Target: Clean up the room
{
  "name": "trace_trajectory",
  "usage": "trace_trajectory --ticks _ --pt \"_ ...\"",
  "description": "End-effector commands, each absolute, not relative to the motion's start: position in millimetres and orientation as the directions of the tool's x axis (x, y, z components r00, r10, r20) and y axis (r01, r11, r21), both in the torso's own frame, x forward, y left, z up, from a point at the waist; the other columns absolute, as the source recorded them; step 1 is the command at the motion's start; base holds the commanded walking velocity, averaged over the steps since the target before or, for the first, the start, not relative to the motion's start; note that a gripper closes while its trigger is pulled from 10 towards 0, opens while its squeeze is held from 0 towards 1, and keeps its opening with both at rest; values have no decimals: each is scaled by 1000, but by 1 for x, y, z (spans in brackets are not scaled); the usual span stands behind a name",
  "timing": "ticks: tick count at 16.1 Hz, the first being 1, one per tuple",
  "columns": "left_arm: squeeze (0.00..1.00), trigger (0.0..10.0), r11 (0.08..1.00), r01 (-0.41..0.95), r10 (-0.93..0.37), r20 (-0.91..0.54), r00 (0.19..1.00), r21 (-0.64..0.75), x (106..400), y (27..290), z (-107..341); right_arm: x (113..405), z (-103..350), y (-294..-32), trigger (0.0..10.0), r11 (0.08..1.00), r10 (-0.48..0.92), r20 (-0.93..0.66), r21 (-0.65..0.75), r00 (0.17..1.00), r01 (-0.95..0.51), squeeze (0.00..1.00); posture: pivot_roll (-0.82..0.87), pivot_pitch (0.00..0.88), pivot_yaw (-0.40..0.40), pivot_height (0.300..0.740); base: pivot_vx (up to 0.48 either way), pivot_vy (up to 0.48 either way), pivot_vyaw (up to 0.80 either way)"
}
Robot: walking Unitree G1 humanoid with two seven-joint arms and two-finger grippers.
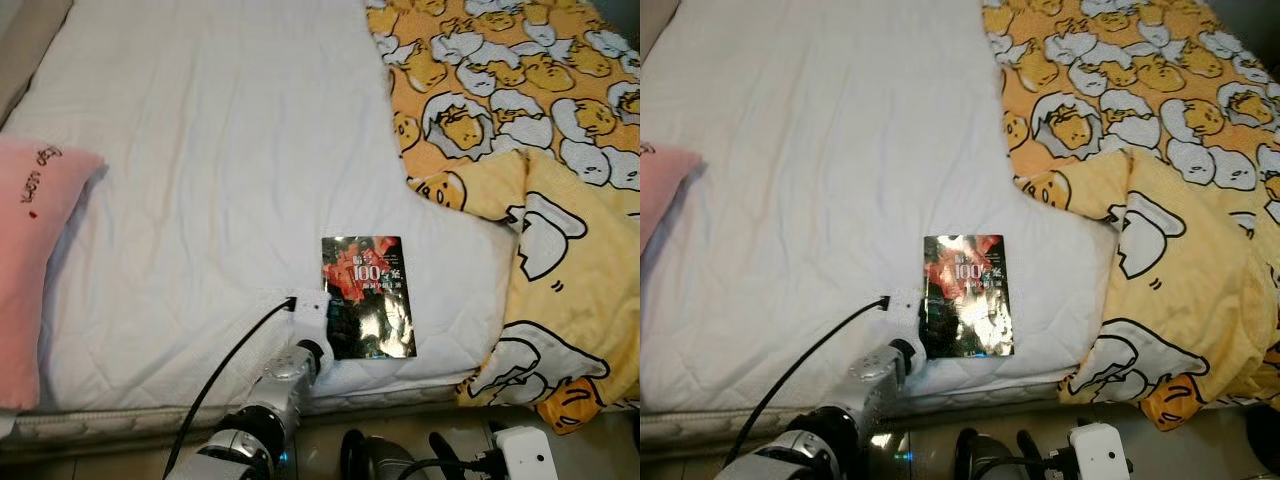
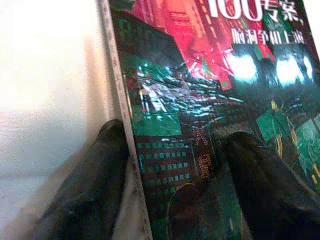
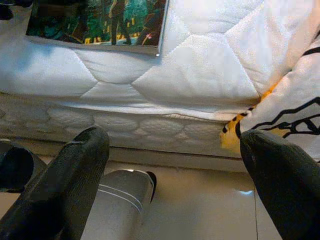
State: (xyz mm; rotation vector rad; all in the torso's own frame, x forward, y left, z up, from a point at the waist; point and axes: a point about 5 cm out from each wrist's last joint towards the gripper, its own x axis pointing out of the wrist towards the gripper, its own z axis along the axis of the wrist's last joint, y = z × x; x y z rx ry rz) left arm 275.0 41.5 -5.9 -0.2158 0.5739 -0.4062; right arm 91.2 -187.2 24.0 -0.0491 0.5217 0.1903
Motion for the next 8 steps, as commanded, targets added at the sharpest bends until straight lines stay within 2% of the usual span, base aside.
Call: trace_trajectory --ticks 1,4,8 --pt "0 0 859 334 -511 -600 616 -389 255 5 -15 90 21 -189 10000 984 151 -517 -4 843 -179 0 -134 213 -88 740 0 0 0" --pt "0 0 835 365 -550 -609 571 -412 248 5 -20 95 22 -188 10000 985 151 -506 0 849 -175 0 -130 206 -82 740 0 0 0" --pt "0 0 824 398 -567 -595 570 -403 249 3 -19 96 21 -189 10000 986 142 -504 -1 852 -165 0 -141 204 -80 740 0 0 0"
